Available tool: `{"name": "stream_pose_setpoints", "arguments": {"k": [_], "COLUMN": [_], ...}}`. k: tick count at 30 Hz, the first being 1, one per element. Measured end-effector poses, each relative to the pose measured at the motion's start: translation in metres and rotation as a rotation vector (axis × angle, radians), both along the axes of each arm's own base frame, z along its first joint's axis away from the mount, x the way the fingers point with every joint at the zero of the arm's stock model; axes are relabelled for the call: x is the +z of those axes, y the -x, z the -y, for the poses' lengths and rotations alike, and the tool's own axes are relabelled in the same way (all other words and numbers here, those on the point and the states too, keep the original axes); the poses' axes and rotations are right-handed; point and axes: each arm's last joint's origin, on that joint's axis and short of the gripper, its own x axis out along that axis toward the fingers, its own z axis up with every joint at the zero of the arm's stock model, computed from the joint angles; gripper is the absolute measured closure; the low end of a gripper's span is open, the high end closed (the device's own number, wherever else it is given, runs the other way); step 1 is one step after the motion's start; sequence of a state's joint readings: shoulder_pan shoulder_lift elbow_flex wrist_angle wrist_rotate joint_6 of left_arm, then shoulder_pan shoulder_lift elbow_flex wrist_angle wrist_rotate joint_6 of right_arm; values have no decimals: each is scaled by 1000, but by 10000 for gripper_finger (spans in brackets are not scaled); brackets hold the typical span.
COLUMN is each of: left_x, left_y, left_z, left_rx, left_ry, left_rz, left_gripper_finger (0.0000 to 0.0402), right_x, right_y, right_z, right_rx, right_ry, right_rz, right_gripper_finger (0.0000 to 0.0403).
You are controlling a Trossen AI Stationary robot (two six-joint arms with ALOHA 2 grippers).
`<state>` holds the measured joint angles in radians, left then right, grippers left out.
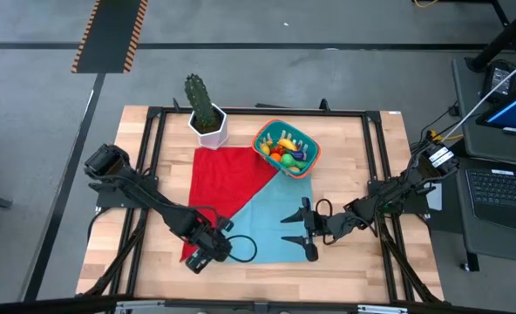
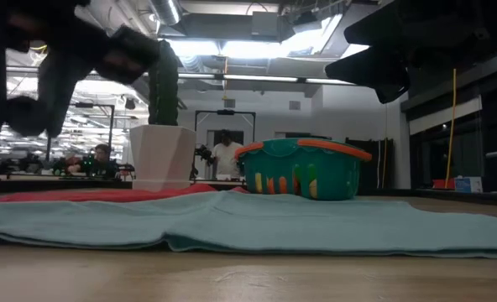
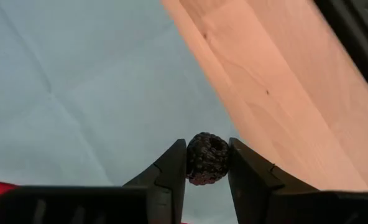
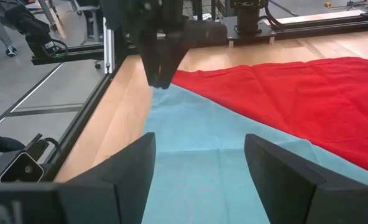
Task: Pick and placing Produce into tupperware
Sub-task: Put the blackberry into the blue basket
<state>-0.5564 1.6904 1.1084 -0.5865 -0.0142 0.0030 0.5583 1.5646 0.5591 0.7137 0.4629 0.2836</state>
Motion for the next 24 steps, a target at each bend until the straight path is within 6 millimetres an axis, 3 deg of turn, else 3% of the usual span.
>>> {"name": "stream_pose_setpoints", "arguments": {"k": [13, 18, 24], "left_x": [53, 52, 36], "left_y": [13, 29, 52], "left_z": [-21, -36, -57], "left_rx": [34, 87, 158], "left_ry": [12, 61, 147], "left_rz": [250, 378, 600], "left_gripper_finger": [317, 317, 315], "right_x": [2, 6, 7], "right_y": [-1, -1, 1], "right_z": [0, -1, -3], "right_rx": [5, 37, 44], "right_ry": [6, 122, 102], "right_rz": [24, 67, 94], "right_gripper_finger": [155, 155, 155]}}
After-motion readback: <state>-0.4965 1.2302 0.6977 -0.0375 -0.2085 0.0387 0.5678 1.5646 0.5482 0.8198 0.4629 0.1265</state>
